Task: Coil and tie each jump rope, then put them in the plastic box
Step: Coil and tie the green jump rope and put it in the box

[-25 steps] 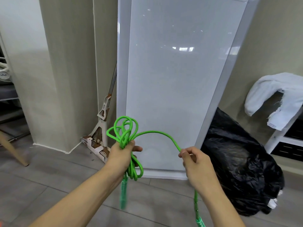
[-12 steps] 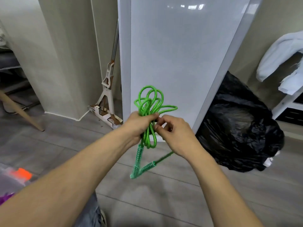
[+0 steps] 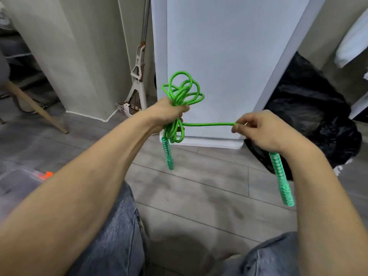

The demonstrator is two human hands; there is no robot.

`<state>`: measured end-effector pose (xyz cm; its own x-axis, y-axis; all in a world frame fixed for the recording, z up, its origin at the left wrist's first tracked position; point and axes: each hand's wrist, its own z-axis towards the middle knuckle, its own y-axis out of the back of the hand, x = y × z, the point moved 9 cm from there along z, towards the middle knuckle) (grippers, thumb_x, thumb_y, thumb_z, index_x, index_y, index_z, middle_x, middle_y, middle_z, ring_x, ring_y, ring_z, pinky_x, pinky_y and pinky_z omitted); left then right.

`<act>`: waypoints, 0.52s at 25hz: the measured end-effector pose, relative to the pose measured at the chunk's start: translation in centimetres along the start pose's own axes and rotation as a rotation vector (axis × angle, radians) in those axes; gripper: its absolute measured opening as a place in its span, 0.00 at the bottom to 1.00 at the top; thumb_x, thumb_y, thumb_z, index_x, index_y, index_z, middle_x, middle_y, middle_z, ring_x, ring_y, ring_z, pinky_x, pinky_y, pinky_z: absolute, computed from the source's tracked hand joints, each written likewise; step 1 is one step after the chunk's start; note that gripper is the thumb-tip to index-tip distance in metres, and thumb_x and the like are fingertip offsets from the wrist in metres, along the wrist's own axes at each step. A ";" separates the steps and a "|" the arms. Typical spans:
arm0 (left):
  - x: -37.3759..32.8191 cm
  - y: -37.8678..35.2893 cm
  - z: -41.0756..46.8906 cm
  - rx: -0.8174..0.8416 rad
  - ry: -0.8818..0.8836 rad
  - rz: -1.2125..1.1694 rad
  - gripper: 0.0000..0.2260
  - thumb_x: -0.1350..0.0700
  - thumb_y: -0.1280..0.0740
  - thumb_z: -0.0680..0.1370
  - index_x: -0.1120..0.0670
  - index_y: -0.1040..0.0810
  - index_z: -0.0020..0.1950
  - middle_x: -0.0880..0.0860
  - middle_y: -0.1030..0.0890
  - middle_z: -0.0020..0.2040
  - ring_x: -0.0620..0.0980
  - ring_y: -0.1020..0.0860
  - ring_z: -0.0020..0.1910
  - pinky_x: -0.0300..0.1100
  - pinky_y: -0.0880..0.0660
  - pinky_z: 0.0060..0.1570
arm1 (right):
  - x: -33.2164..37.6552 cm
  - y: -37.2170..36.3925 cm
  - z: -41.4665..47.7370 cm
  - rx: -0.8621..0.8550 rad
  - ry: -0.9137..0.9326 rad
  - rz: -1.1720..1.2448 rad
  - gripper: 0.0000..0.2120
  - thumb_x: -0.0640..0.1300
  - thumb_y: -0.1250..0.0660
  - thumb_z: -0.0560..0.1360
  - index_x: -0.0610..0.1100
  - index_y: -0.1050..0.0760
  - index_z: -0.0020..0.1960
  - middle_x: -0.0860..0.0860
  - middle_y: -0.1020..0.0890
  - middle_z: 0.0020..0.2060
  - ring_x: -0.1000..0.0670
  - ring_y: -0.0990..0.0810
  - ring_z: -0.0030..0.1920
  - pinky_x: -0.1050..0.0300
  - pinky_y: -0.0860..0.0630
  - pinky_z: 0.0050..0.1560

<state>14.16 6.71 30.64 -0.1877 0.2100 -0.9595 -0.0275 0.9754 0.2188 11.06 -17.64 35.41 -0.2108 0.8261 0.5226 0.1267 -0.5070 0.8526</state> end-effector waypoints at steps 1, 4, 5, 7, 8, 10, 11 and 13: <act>0.3 -0.4 -0.2 0.047 0.004 0.130 0.07 0.59 0.33 0.79 0.57 0.28 0.43 0.55 0.30 0.36 0.52 0.30 0.33 0.51 0.25 0.41 | 0.0 1.0 -0.1 -0.088 0.015 0.022 0.05 0.50 0.29 0.76 0.50 0.18 0.43 0.48 0.21 0.32 0.49 0.27 0.33 0.57 0.30 0.36; 0.6 -2.2 -1.3 0.193 0.002 0.686 0.07 0.58 0.37 0.79 0.57 0.30 0.42 0.55 0.29 0.38 0.52 0.30 0.35 0.44 0.31 0.39 | 1.9 2.7 -0.8 -0.254 0.138 0.100 0.04 0.49 0.26 0.74 0.49 0.18 0.43 0.53 0.22 0.31 0.56 0.28 0.31 0.64 0.32 0.33; 0.5 -2.8 -2.0 0.236 -0.014 0.898 0.07 0.56 0.39 0.80 0.57 0.29 0.44 0.55 0.28 0.40 0.53 0.29 0.38 0.43 0.32 0.39 | 2.8 2.6 -1.0 -0.257 0.181 0.096 0.04 0.50 0.26 0.74 0.50 0.18 0.43 0.55 0.21 0.31 0.57 0.27 0.31 0.66 0.32 0.33; 0.2 -4.1 -3.3 0.289 -0.085 1.208 0.06 0.57 0.41 0.81 0.59 0.28 0.51 0.55 0.27 0.44 0.56 0.28 0.44 0.44 0.32 0.42 | 4.4 2.2 -1.3 -0.241 0.254 0.072 0.05 0.51 0.25 0.73 0.50 0.17 0.45 0.56 0.19 0.34 0.58 0.23 0.36 0.64 0.27 0.40; 0.1 -4.7 -3.7 0.302 -0.127 1.284 0.07 0.58 0.42 0.81 0.59 0.28 0.55 0.55 0.27 0.46 0.57 0.28 0.45 0.44 0.32 0.43 | 5.0 2.1 -1.4 -0.241 0.284 0.069 0.06 0.51 0.25 0.73 0.50 0.16 0.46 0.56 0.17 0.36 0.56 0.22 0.38 0.60 0.25 0.43; 0.0 -5.9 -4.5 0.334 -0.190 1.391 0.08 0.61 0.42 0.80 0.57 0.29 0.58 0.54 0.28 0.48 0.57 0.28 0.47 0.46 0.30 0.45 | 5.9 2.2 -1.7 -0.248 0.333 0.100 0.06 0.51 0.24 0.72 0.50 0.15 0.47 0.55 0.16 0.40 0.55 0.20 0.41 0.57 0.24 0.46; 0.2 -6.5 -4.8 0.369 -0.204 1.433 0.07 0.61 0.42 0.80 0.56 0.29 0.57 0.54 0.28 0.48 0.57 0.28 0.47 0.47 0.29 0.45 | 6.2 2.2 -1.9 -0.245 0.345 0.125 0.06 0.51 0.24 0.71 0.50 0.15 0.47 0.55 0.16 0.40 0.55 0.19 0.42 0.56 0.24 0.45; 1.0 -7.6 -5.4 0.459 -0.213 1.515 0.06 0.62 0.42 0.79 0.54 0.30 0.55 0.53 0.27 0.49 0.58 0.27 0.49 0.48 0.28 0.47 | 6.6 1.9 -2.1 -0.212 0.360 0.170 0.05 0.49 0.23 0.70 0.51 0.14 0.46 0.55 0.16 0.40 0.56 0.19 0.41 0.60 0.25 0.44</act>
<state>8.89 -0.81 28.98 0.3700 0.9264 0.0701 0.3399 -0.2052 0.9178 7.85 -13.72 40.47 -0.5327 0.6073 0.5894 -0.0049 -0.6986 0.7155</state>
